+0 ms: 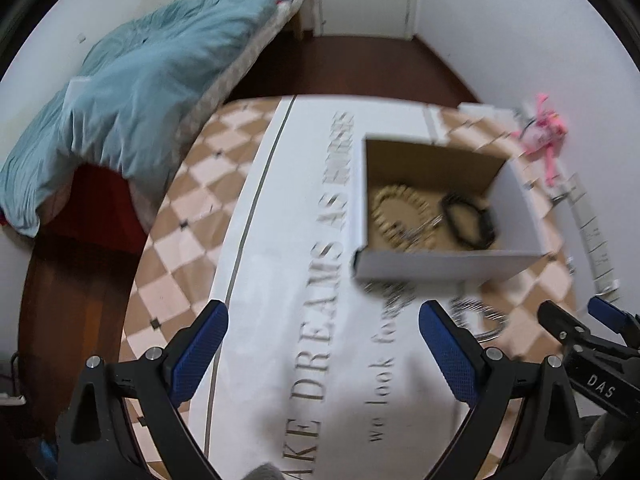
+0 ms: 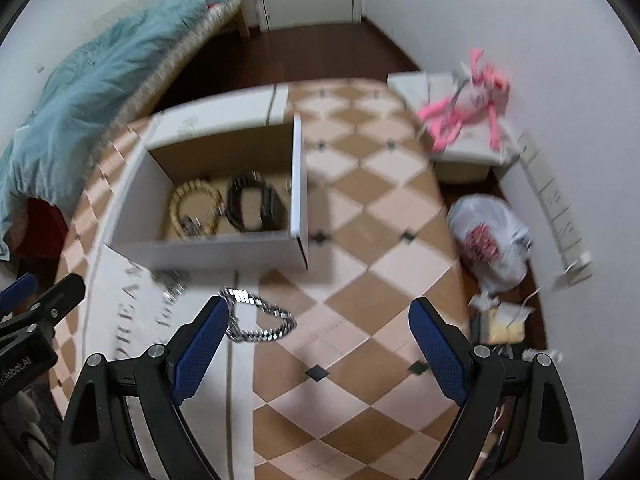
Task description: Organize jewelry
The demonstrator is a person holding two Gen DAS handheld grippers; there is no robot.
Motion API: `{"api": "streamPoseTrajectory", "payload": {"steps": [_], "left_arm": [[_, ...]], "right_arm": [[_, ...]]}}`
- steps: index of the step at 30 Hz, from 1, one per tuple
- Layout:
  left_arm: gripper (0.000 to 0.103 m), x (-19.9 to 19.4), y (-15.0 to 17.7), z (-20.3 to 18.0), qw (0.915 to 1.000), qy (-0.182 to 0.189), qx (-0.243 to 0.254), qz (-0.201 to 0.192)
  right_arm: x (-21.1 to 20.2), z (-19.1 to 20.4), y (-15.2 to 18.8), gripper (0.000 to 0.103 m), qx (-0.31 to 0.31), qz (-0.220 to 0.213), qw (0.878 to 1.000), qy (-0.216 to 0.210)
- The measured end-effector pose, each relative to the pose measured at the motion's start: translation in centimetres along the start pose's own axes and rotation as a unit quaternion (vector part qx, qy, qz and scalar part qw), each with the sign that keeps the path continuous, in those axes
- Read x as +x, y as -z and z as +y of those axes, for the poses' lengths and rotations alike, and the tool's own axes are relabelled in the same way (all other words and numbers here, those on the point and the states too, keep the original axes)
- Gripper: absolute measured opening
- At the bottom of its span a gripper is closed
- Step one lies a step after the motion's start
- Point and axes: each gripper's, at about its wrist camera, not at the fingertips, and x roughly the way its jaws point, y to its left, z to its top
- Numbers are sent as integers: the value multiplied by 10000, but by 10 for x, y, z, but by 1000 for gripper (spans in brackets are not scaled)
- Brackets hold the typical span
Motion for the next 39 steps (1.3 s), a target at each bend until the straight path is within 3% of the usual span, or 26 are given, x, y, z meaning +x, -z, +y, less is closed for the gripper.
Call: {"api": "streamPoseTrajectory", "payload": {"steps": [5,11,14,16,17,25,31,33,39], "left_arm": [[98,29,12,8,9994,-242,-28,258],[97,45,21,9,9989,-248,-18,409],[97,48,20,3,9990,-170,2,419],[97,50,18,-4,9992,-66,52,399],[97,50,17,-9,9992,-14,94,376],[96,67,10,-48,9979,324,461,331],[41,71,9,-70,9968,360,702,143],[17,71,5,-75,9965,342,757,127],[0,61,1,-69,9960,557,693,3]], "right_arm": [[41,0,14,92,142,305,9994,-45],[54,6,20,71,218,212,9995,-42],[54,15,19,49,48,105,9999,123],[54,20,20,28,-120,42,9997,210],[54,20,20,7,-155,41,9996,229],[47,-24,22,8,323,38,9989,336],[45,-42,22,8,466,60,9980,423],[46,-44,21,8,485,65,9979,419],[40,-44,23,8,527,16,9981,333]]}}
